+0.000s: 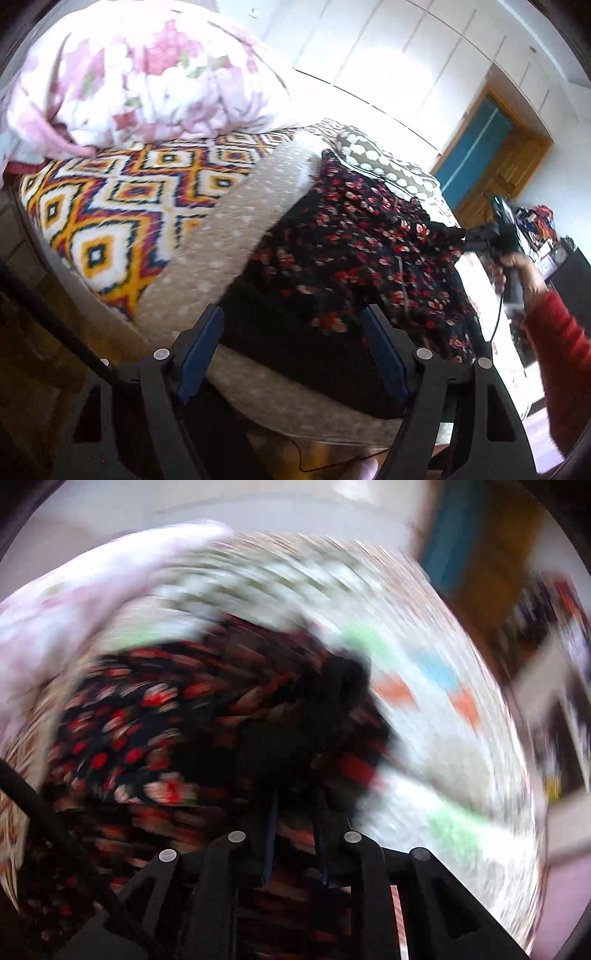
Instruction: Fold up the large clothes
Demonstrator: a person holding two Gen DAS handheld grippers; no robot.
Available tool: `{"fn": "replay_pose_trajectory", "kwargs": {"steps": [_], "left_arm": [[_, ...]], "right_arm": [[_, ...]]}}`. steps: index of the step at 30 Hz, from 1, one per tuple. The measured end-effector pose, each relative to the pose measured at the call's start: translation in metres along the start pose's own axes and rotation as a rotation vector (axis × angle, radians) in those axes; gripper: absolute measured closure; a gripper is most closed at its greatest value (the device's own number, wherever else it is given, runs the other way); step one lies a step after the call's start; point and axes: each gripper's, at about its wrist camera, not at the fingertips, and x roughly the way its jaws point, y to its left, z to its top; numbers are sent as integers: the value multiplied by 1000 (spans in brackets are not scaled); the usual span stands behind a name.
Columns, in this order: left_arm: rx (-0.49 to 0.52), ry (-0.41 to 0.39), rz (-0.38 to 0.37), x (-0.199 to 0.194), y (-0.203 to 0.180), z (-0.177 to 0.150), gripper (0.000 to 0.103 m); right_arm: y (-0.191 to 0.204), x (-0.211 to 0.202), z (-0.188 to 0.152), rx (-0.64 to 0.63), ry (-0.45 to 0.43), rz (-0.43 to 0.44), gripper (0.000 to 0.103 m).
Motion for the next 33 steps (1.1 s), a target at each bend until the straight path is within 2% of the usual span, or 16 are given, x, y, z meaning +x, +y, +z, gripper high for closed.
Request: {"fn": "replay_pose_trajectory", "kwargs": {"steps": [1,2,3,7,11,14,18,21,23,25,26,27,29,31,33], "left_arm": [[16,4,7,0,-6,0,27],[32,8,15,2,-11,1,27],[48,12,24,4,-16,1,27],[72,35,56,17,-24,6,27],[31,59,57,30,-24,13,27],[14,64,44,35,-30,15,27],[47,90,55,41,-42,10,27],[67,98,66,45,-47,10,27],[83,100,75,48,-49,11,27],[97,98,86,50,-50,12,27],[102,96,90,51,-50,13,27],[108,95,97,53,-49,13,27],[115,96,109,56,-46,14,27],[116,99,118,61,-42,15,27],[115,86,121,62,-38,20,27]], "right_arm": [[-30,3,-8,87,15,85,71],[-47,2,-13,130,15,134,61],[-69,-2,-22,175,4,188,57],[-107,-20,-57,157,-27,204,53],[-127,-24,-86,157,-34,269,52],[-122,-30,-88,145,-66,323,52],[-90,-32,-76,105,-117,418,53],[-57,-14,-60,97,-115,482,53],[-37,5,-51,80,-90,492,53],[-19,28,-43,16,-55,411,57],[-17,39,-39,-5,-44,357,76],[-23,50,-35,0,-45,299,99],[-41,59,-29,64,-42,282,103],[-62,62,-23,157,-44,312,103],[-73,56,-22,184,-59,269,101]]}}
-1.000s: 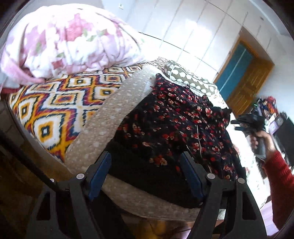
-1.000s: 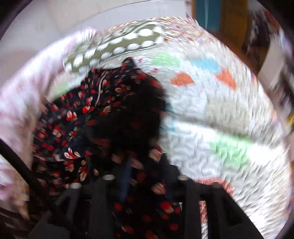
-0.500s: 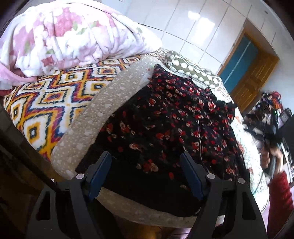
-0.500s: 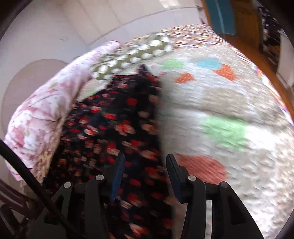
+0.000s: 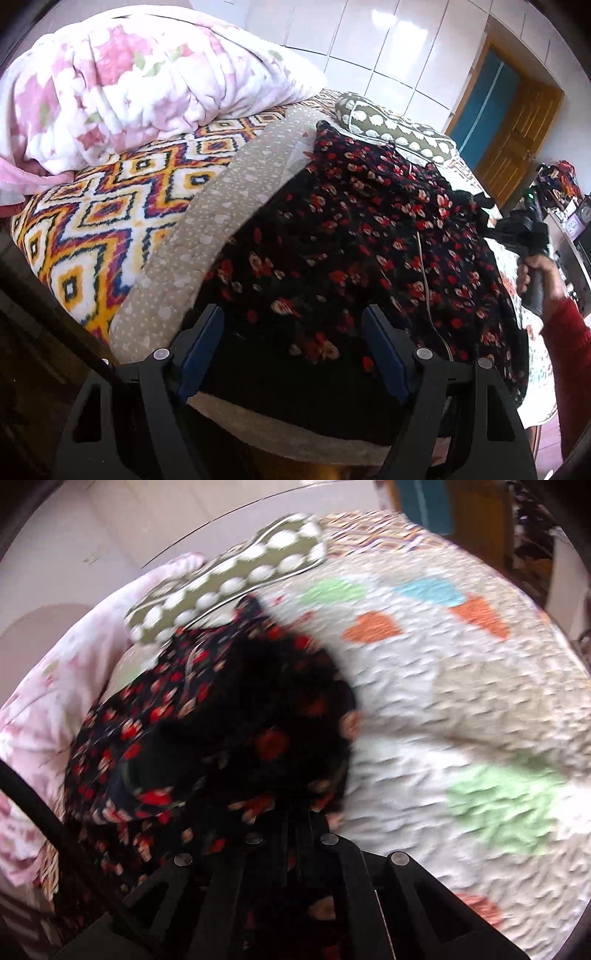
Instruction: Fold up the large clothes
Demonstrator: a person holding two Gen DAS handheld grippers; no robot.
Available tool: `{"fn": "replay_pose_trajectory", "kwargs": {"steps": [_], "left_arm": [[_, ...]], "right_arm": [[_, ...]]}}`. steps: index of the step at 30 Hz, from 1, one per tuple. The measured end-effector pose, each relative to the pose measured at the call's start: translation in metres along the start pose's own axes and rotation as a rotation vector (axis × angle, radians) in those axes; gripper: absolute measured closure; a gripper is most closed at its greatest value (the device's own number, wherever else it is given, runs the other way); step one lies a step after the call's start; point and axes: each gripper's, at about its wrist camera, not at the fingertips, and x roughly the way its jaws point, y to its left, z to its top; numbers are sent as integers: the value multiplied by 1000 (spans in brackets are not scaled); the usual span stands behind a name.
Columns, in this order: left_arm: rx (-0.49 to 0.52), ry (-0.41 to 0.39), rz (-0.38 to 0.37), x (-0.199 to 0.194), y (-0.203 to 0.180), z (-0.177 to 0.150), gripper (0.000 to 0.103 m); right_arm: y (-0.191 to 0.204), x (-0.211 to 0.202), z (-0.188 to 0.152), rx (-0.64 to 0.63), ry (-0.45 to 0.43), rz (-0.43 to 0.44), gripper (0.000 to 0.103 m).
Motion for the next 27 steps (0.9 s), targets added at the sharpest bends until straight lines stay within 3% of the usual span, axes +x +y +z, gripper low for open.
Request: {"fn": "replay_pose_trajectory", "kwargs": {"steps": [1,3,7,9,14,17,20,23,27], "left_arm": [[4,-8,4,0,2,3,27],[19,-19,22,3,10,12,26],[13,-8,24,18,39,34,22],[8,20,3,32,53,44,21],[-11,140,-66,85,76,61,21],[-61,211,-206,102,76,57,22],[-37,222,-263,101,60,47,24],[7,247,-261,97,48,34,43],[64,232,-205,92,39,24,45]], "right_arm": [[-3,-7,-1,7,-5,-6,98],[-10,-23,-7,22,-13,-4,58],[-34,-68,-43,56,-16,155,46],[-46,-80,-66,60,7,195,38],[-72,-88,-124,59,76,177,38],[-86,-88,-155,104,75,226,37],[-86,-94,-168,130,68,296,37],[-83,-89,-183,157,113,392,37],[-81,-97,-205,144,105,456,37]]}}
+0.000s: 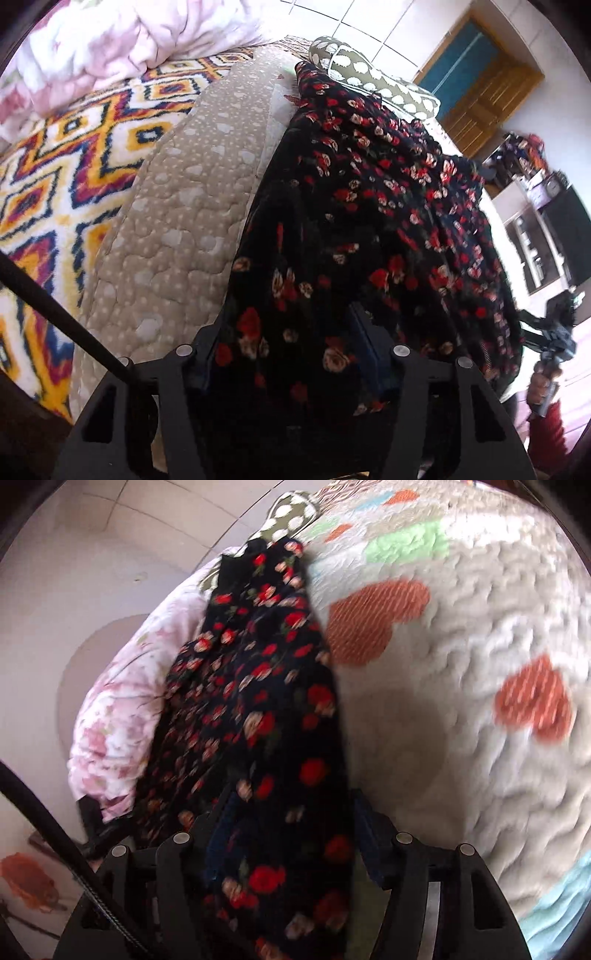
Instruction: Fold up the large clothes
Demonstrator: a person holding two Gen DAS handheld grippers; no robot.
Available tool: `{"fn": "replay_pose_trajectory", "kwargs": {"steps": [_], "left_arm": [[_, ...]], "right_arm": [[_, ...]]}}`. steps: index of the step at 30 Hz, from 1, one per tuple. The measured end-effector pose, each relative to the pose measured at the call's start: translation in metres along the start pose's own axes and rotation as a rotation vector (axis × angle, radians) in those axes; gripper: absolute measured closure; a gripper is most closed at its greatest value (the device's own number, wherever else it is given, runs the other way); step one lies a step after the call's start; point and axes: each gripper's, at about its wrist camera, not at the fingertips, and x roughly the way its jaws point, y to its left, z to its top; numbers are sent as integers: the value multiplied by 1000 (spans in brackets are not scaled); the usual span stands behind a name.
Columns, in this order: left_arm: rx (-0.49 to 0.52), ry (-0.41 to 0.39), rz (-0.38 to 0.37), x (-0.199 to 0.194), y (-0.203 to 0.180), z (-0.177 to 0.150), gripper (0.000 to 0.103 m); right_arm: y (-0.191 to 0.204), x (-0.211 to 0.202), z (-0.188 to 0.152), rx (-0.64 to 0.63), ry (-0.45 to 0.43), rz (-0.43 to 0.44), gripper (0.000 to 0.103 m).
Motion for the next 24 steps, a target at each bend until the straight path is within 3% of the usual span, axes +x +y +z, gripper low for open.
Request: {"fn": "replay_pose_trajectory", "kwargs": {"steps": [3,6,7,8,9,10,11,12,14,18,24], "left_arm": [[7,-7,47,4,-8,-1,41],[48,-4,142,11,-22,-3,42],[58,-3,165,11,-23,-3,52],[60,-4,184,11,-25,-3,61],[54,-5,197,9,-26,-2,82],[37,-5,191,4,-26,-1,90],[21,-11,171,-2,-27,0,90],[4,-29,149,-12,-28,0,91],[0,-62,132,-32,-36,-6,92],[11,-113,111,-70,-52,-33,92],[7,-104,188,-73,-53,-83,91]], "right_arm": [[-2,-7,-18,14,-11,47,37],[8,-8,-40,-17,-49,28,39],[14,-8,-46,-42,-59,-8,41],[19,-6,-51,-58,-63,-33,51],[24,-2,-54,-79,-63,-81,64],[28,1,-55,-99,-60,-134,71],[28,1,-54,-106,-58,-150,83],[25,-1,-51,-99,-48,-136,88],[16,-9,-46,-59,-47,-82,91],[13,-40,-51,-63,-83,-18,92],[-1,-49,-74,-73,-53,-77,91]]}}
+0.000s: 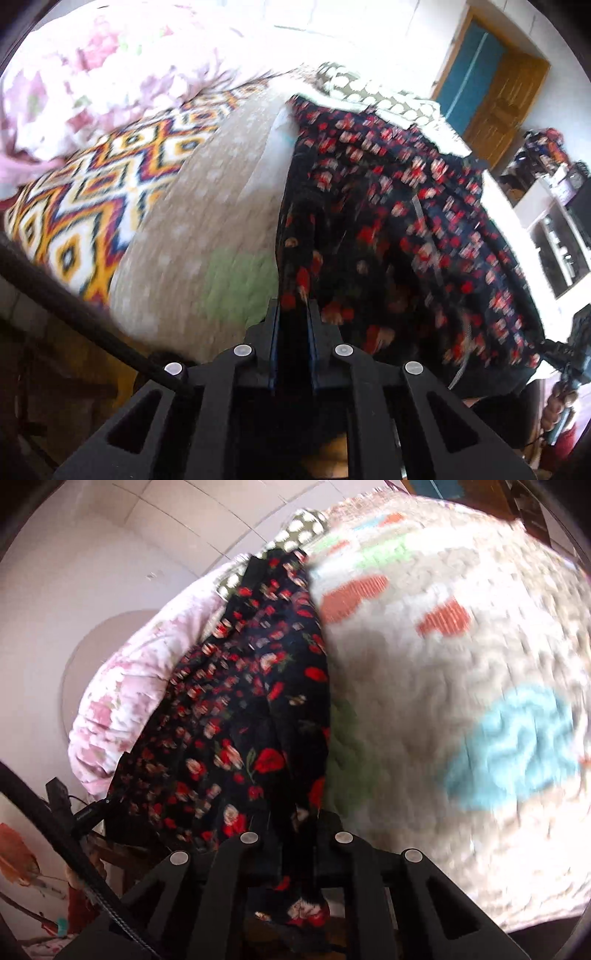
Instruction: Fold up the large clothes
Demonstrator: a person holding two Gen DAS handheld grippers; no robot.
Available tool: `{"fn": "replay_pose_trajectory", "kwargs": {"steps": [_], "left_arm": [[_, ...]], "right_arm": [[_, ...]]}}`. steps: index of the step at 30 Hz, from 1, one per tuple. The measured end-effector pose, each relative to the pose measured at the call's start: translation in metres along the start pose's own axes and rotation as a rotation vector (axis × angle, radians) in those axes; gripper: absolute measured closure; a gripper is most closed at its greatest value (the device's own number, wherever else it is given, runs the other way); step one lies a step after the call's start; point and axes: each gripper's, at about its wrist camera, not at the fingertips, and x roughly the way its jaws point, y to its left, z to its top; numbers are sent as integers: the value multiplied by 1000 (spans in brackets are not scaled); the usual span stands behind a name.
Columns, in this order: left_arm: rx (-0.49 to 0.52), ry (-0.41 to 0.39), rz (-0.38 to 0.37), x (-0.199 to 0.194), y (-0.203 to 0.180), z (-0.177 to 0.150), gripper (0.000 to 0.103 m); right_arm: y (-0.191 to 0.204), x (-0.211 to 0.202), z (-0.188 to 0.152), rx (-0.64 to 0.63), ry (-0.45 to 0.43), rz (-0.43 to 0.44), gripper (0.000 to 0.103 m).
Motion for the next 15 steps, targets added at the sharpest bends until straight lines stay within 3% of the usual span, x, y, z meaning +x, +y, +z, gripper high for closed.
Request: {"fn": "replay_pose_trajectory", "kwargs": {"steps": [3,6,11,15], "left_arm": [[-17,-19,29,-13,11,-18,85],[-42,-69,17,-38,25,-27,64],[-28,-177,50,-75,18,-28,50],[7,-249,24,-86,-4,-24,26]], "right_arm": [[-6,1,-6,25,8,-48,85],[-6,-22,-7,12,-28,-91,68],[17,-58,12,-86,-112,-167,68],[53,-47,42,-172,-124,-155,68]]}}
